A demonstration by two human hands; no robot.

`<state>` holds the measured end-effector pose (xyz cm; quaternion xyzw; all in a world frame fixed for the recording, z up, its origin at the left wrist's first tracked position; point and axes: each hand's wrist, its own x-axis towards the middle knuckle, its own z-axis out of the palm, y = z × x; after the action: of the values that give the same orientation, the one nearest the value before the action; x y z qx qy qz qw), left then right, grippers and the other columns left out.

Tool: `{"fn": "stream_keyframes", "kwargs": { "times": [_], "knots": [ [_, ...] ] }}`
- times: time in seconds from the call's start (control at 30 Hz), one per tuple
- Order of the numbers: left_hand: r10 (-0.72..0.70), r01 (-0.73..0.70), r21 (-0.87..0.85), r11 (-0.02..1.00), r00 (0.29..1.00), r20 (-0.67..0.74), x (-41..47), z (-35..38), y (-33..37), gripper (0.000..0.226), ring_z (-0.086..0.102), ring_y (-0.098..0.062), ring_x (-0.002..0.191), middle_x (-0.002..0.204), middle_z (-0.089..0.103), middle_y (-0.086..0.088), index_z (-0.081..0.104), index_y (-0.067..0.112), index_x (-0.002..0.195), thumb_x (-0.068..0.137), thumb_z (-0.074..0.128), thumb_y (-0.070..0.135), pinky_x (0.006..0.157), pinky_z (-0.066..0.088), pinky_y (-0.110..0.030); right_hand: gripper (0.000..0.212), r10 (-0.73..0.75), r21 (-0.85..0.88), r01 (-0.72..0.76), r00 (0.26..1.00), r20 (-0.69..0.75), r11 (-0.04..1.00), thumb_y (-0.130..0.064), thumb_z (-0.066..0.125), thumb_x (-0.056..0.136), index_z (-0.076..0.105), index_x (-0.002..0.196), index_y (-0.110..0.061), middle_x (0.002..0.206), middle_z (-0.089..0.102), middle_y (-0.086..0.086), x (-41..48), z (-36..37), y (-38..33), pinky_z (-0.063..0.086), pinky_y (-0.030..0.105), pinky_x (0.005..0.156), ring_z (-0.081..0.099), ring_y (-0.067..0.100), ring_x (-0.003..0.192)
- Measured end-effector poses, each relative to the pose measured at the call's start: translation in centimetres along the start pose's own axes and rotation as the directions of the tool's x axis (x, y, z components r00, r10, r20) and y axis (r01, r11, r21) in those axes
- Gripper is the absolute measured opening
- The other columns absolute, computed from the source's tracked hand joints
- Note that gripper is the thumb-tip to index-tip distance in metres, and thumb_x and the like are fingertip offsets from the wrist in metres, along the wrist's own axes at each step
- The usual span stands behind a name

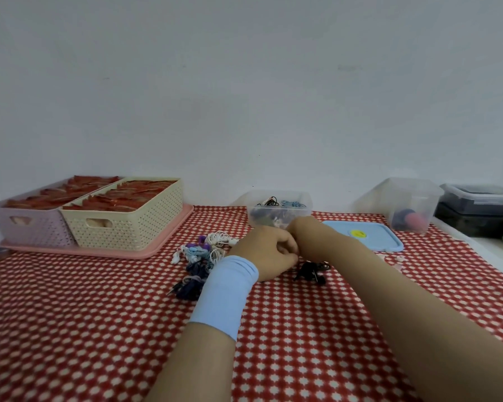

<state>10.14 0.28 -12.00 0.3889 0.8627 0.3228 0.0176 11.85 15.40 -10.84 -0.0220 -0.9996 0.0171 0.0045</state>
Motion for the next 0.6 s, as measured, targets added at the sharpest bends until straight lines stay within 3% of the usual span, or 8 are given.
{"fn": "stream_keyframes", "kwargs": {
  "times": [0.07,0.17,0.33,0.4,0.47,0.6],
  "knots": [
    [0.009,-0.009,-0.009,1.000,1.000,0.017,-0.1,0.3,0.5,0.007,0.062,-0.002,0.073,0.082,0.068,0.016,0.073,0.033,0.082,0.080,0.071,0.027,0.081,0.055,-0.028,0.018,0.018,0.152,-0.008,0.998,-0.065,0.988,-0.005,0.059,0.086,0.072,0.085,-0.018,0.076,0.062,-0.003,-0.7,-0.1,0.6,0.044,0.025,0.063,0.055,0.016,0.073],
    [0.055,-0.056,0.009,0.998,0.997,0.058,-0.2,0.9,1.6,0.009,0.060,-0.001,0.074,0.084,0.067,0.019,0.075,0.034,0.087,0.079,0.074,0.030,0.079,0.053,-0.025,0.025,0.090,0.395,-0.017,0.982,-0.168,0.919,-0.012,0.062,0.089,0.077,0.102,-0.027,0.085,0.069,-0.004,-2.4,-0.1,1.9,0.048,0.027,0.070,0.063,0.015,0.079],
    [0.148,-0.166,0.125,0.978,0.978,0.145,-0.3,2.1,2.7,0.024,0.057,-0.005,0.093,0.105,0.066,0.015,0.076,0.033,0.101,0.078,0.079,0.037,0.086,0.049,-0.025,0.024,0.199,0.511,-0.060,0.955,-0.222,0.858,-0.014,0.062,0.090,0.081,0.094,-0.028,0.087,0.077,-0.005,-4.5,0.5,4.2,0.058,0.033,0.073,0.071,0.020,0.078],
    [0.162,-0.188,0.165,0.968,0.974,0.155,-0.2,2.6,2.7,0.023,0.056,-0.009,0.095,0.104,0.062,0.013,0.076,0.034,0.101,0.078,0.078,0.037,0.087,0.050,-0.029,0.018,0.231,0.601,-0.048,0.945,-0.232,0.798,-0.016,0.067,0.090,0.081,0.094,-0.026,0.087,0.076,-0.011,-5.2,0.7,4.7,0.056,0.021,0.064,0.070,0.009,0.072],
    [0.164,-0.186,0.171,0.968,0.977,0.138,-0.1,2.9,2.6,0.018,0.054,-0.008,0.092,0.097,0.056,0.015,0.077,0.033,0.099,0.082,0.076,0.031,0.087,0.049,-0.028,0.012,0.262,0.692,-0.034,0.938,-0.227,0.721,-0.016,0.071,0.090,0.080,0.094,-0.023,0.085,0.076,-0.009,-5.9,1.1,5.0,0.048,0.013,0.054,0.061,-0.001,0.054],
    [0.149,-0.158,0.182,0.970,0.987,0.065,0.3,3.3,2.1,0.014,0.050,-0.007,0.097,0.100,0.052,0.016,0.076,0.032,0.098,0.085,0.073,0.034,0.091,0.047,-0.028,0.009,0.302,0.835,-0.016,0.936,-0.182,0.551,-0.010,0.076,0.087,0.077,0.093,-0.017,0.074,0.075,-0.001,-6.8,1.5,5.1,0.046,0.016,0.048,0.053,0.008,0.047]
  ]
}}
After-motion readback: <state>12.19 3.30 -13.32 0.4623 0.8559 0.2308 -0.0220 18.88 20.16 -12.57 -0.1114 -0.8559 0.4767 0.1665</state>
